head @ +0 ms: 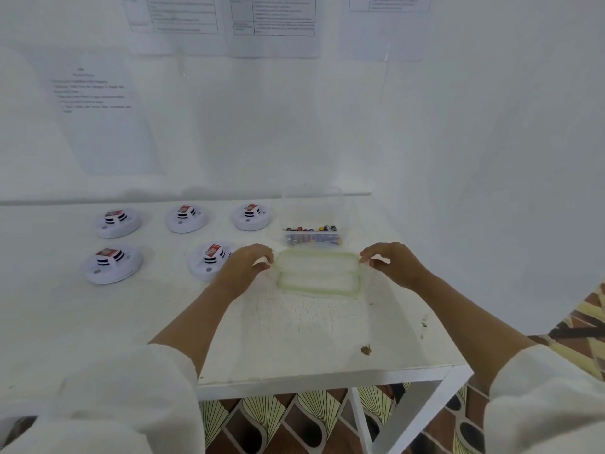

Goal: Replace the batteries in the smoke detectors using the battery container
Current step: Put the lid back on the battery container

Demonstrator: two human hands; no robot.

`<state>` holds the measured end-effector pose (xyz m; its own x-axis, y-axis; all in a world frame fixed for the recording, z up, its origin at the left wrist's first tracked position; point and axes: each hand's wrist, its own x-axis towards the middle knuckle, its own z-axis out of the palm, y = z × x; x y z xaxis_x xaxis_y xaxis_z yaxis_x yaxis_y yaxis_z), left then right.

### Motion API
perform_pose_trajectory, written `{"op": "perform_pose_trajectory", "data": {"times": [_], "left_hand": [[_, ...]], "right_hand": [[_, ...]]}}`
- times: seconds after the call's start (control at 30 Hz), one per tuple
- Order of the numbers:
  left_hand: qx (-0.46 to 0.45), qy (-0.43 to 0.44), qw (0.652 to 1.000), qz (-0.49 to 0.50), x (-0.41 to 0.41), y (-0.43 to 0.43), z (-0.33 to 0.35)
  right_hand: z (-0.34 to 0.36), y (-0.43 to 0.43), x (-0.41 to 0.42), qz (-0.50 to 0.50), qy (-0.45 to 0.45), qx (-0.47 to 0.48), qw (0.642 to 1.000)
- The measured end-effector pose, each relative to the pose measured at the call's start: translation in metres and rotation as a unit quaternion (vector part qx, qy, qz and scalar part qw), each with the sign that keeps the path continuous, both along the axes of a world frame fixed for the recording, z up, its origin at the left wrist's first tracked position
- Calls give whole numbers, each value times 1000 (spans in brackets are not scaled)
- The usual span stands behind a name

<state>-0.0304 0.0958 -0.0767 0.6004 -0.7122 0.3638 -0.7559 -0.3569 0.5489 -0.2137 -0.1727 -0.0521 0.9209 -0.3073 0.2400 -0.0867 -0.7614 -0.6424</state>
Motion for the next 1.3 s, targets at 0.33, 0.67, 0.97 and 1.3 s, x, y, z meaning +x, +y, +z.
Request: {"op": "perform_pose_trajectory", "data": {"times": [0.33,0.67,0.97,1.3], "left_hand": [[-248,171,950,78,-10,-27,21],[-281,332,892,126,8,-64,58],[-139,458,878,30,75,-81,86],[-151,359,913,123,137,-140,73]], "right_hand": [[22,14,14,-78,-121,244,959],[56,13,60,-100,-109,399,905],[69,-22,128,-133,-63,361,921],[67,-63,187,-166,-45,306,936]]}}
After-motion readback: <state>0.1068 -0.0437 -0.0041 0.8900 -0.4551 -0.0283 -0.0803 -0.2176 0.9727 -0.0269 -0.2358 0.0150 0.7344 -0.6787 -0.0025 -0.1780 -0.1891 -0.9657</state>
